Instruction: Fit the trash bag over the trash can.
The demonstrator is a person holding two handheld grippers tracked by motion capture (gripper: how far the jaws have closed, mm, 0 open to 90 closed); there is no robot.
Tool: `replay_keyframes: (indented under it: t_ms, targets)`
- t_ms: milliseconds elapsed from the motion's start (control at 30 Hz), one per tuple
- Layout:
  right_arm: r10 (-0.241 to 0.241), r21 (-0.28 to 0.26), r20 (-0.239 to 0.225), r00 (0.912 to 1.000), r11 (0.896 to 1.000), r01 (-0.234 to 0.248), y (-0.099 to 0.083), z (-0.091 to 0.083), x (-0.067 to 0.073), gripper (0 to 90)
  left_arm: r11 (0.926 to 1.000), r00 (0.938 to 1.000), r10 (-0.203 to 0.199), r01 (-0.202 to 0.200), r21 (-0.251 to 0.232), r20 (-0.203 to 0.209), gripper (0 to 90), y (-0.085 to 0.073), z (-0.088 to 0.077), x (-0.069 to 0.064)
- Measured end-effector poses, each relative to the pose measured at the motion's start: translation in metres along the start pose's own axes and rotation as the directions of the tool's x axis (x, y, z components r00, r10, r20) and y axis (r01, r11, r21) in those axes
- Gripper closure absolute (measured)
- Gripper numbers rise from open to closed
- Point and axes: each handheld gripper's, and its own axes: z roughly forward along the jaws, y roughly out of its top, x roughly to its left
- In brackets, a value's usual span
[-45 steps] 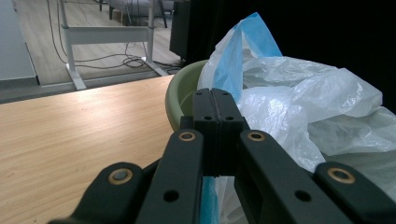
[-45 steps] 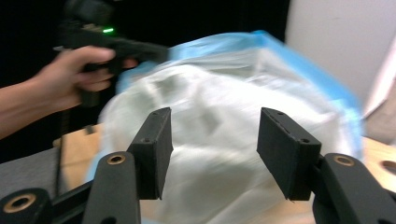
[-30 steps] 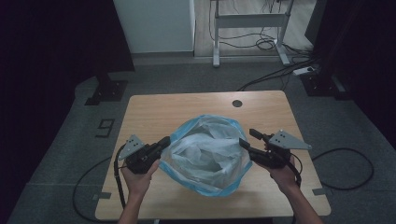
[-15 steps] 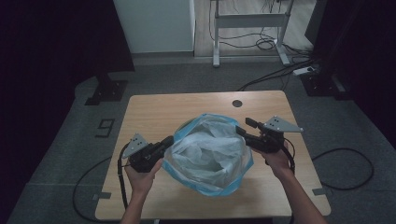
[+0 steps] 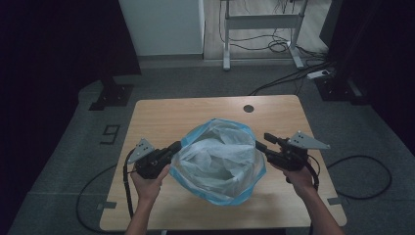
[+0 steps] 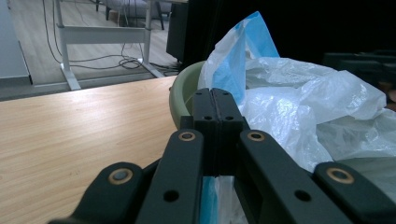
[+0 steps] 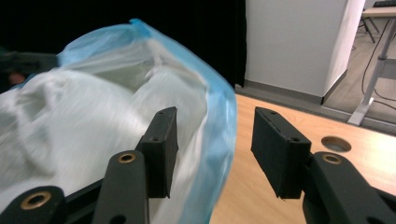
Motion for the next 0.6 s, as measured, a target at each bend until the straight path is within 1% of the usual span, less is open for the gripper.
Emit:
replay_keyframes:
  t_ms: [100, 200, 233, 300, 367, 400, 433, 467, 500, 533, 567, 600]
  targets:
    - [0.013, 0.016, -0.018, 0.9998, 1.000, -0.013, -0.009, -0.008, 0.002, 47.7, 0.9999, 0.9999, -0.011, 0.011, -0.003, 0.000, 89.7, -0.001, 0.000, 0.001]
    - [0.037, 0.022, -0.039, 0.9986, 0.999, -0.037, -0.016, -0.010, 0.007, 47.6, 0.9999, 0.9998, -0.017, 0.017, -0.002, -0.003, 89.7, -0.002, 0.001, 0.001]
    - [0.032, 0.025, -0.038, 0.9988, 0.999, -0.031, -0.018, -0.010, 0.009, 48.1, 0.9998, 0.9998, -0.018, 0.018, -0.001, -0.003, 89.7, -0.002, 0.001, 0.001]
    - [0.010, 0.051, -0.012, 0.9999, 0.999, -0.010, -0.021, -0.007, 0.014, 49.5, 0.9999, 0.9998, -0.017, 0.017, -0.001, -0.006, 89.7, -0.002, 0.001, 0.001]
    - [0.005, 0.078, 0.015, 0.9999, 0.997, -0.006, -0.024, -0.004, 0.015, 52.6, 0.9998, 0.9998, -0.018, 0.018, 0.000, -0.007, 89.7, -0.002, 0.000, 0.002]
    - [0.005, 0.101, 0.033, 0.9994, 0.995, -0.008, -0.026, -0.002, 0.014, 57.1, 0.9998, 0.9998, -0.018, 0.018, -0.001, -0.007, 89.7, -0.002, 0.000, 0.002]
    - [0.005, 0.109, 0.037, 0.9993, 0.994, -0.009, -0.027, 0.000, 0.014, 63.4, 0.9998, 0.9998, -0.020, 0.020, 0.000, -0.008, 89.7, -0.001, 0.001, 0.003]
    - [0.011, 0.114, 0.022, 0.9997, 0.993, -0.014, -0.028, 0.002, 0.014, 69.3, 0.9998, 0.9998, -0.020, 0.020, 0.004, -0.009, 89.8, -0.001, 0.002, 0.005]
    - [0.012, 0.131, 0.010, 0.9999, 0.991, -0.013, -0.028, 0.006, 0.014, 76.2, 0.9997, 0.9997, -0.023, 0.023, 0.004, -0.010, 89.7, -0.001, 0.003, 0.006]
    - [0.002, 0.146, 0.009, 1.0000, 0.989, -0.003, -0.028, 0.009, 0.015, 82.0, 0.9996, 0.9996, -0.027, 0.027, 0.004, -0.011, 89.8, 0.000, 0.004, 0.007]
    - [-0.009, 0.149, 0.013, 0.9999, 0.989, 0.007, -0.027, 0.011, 0.017, 85.6, 0.9996, 0.9995, -0.028, 0.028, 0.005, -0.014, 89.8, 0.001, 0.005, 0.009]
    - [-0.015, 0.146, 0.025, 0.9996, 0.989, 0.011, -0.025, 0.013, 0.018, 87.0, 0.9995, 0.9993, -0.032, 0.032, 0.004, -0.020, 89.8, 0.002, 0.006, 0.011]
